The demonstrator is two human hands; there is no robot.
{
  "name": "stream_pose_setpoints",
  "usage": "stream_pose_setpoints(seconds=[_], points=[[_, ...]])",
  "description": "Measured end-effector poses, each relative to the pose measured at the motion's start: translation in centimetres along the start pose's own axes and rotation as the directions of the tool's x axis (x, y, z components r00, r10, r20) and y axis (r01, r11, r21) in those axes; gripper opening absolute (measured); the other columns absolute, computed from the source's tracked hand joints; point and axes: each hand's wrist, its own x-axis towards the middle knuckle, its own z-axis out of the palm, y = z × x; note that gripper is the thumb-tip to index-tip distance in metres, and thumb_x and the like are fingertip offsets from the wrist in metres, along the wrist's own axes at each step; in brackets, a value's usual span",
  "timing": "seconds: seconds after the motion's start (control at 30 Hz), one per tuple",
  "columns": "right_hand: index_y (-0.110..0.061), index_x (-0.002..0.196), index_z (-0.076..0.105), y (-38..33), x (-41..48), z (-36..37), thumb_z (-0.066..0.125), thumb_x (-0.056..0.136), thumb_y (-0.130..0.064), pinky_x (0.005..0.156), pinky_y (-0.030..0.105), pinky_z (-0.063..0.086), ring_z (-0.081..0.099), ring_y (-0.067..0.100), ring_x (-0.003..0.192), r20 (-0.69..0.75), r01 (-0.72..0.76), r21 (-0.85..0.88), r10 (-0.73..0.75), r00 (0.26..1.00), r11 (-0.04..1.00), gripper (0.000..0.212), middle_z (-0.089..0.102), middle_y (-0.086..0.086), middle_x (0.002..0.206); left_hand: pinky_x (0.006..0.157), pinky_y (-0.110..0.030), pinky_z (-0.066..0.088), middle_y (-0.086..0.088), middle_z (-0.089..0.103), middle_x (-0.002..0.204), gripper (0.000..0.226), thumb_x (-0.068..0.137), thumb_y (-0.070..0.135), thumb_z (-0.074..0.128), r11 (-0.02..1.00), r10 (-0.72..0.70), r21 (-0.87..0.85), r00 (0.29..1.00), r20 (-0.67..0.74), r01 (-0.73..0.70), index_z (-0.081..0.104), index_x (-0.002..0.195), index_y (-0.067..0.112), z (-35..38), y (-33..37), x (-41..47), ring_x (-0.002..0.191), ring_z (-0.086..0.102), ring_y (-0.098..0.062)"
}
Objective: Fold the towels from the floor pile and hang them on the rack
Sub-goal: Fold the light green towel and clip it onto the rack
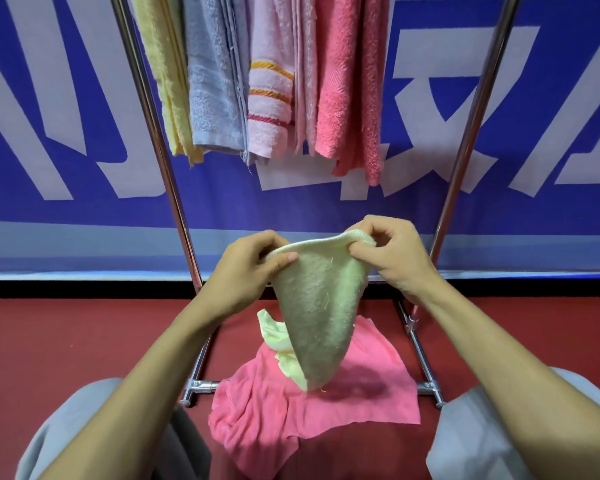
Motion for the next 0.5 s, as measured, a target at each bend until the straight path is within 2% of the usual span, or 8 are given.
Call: stream_pose_setpoints(seconds=[0.07,0.13,0.23,0.27,0.33,0.43,0.5], points=[[-0.001,0.070,0.056,0.0,0.2,-0.2,0.069,0.068,0.005,0.062,0.028,0.044,0.053,0.015,0.067,-0.048,-0.017,0.005,0.018,0.999,1.000,0.015,0.062,0.021,0.074,0.070,-0.021,0.048,0.004,0.066,0.076,0.009,0.089,0.020,0.064,0.977,-0.094,-0.196,0.993,-0.072,0.079,0.067,0.082,0.014,0.2,0.3,0.2,0.071,0.058,-0.005],[-0.014,0.076,0.061,0.3,0.2,-0.5,0.076,0.068,0.004,0.062,0.021,0.048,0.056,0.010,0.064,-0.043,-0.026,-0.039,0.024,0.999,0.999,0.025,0.064,0.008,0.074,0.075,-0.026,0.049,-0.001,0.066,0.079,0.013,0.091,0.017,0.061,0.903,-0.208,-0.402,0.973,-0.095,0.154,0.067,0.084,0.009,0.4,0.5,0.3,0.075,0.059,-0.010],[-0.021,0.082,0.069,0.7,-0.1,-0.3,0.080,0.069,-0.013,0.068,0.026,0.048,0.060,0.014,0.067,0.074,0.060,-0.300,-0.039,0.996,0.952,0.018,0.069,0.000,0.077,0.067,-0.032,0.044,-0.007,0.062,0.075,0.019,0.096,0.017,0.051,0.734,-0.356,-0.613,0.934,0.022,0.294,0.063,0.085,0.007,1.2,1.1,0.2,0.068,0.056,-0.020],[-0.020,0.081,0.071,0.8,-0.2,-0.3,0.080,0.070,-0.017,0.068,0.027,0.046,0.059,0.015,0.068,0.113,0.091,-0.383,-0.051,0.992,0.919,0.014,0.069,-0.001,0.076,0.063,-0.031,0.041,-0.008,0.061,0.074,0.019,0.097,0.019,0.050,0.691,-0.385,-0.643,0.921,0.059,0.330,0.062,0.087,0.008,1.5,1.4,0.2,0.065,0.054,-0.021],[-0.015,0.076,0.070,1.3,-0.1,-0.5,0.079,0.072,-0.023,0.067,0.029,0.042,0.054,0.014,0.066,0.185,0.170,-0.515,-0.084,0.979,0.841,0.013,0.064,-0.003,0.070,0.059,-0.029,0.038,-0.008,0.060,0.073,0.019,0.096,0.021,0.051,0.667,-0.413,-0.661,0.909,0.057,0.345,0.062,0.086,0.011,1.9,1.7,0.2,0.062,0.052,-0.021],[-0.018,0.057,0.056,2.1,0.2,-1.0,0.077,0.074,-0.039,0.062,0.036,0.037,0.043,0.016,0.059,0.256,0.219,-0.635,-0.065,0.964,0.741,0.034,0.050,-0.003,0.057,0.057,-0.027,0.044,-0.007,0.064,0.075,0.019,0.094,0.022,0.055,0.675,-0.415,-0.673,0.910,-0.009,0.301,0.068,0.090,0.009,1.5,1.5,0.3,0.063,0.057,-0.020],[-0.022,0.049,0.042,2.4,0.3,-1.2,0.072,0.077,-0.049,0.066,0.032,0.028,0.044,0.021,0.061,0.303,0.218,-0.699,0.005,0.953,0.681,0.049,0.047,-0.001,0.056,0.054,-0.027,0.048,-0.007,0.066,0.075,0.020,0.094,0.022,0.057,0.617,-0.437,-0.731,0.899,-0.010,0.291,0.068,0.098,0.006,1.1,1.4,0.2,0.062,0.060,-0.019]])
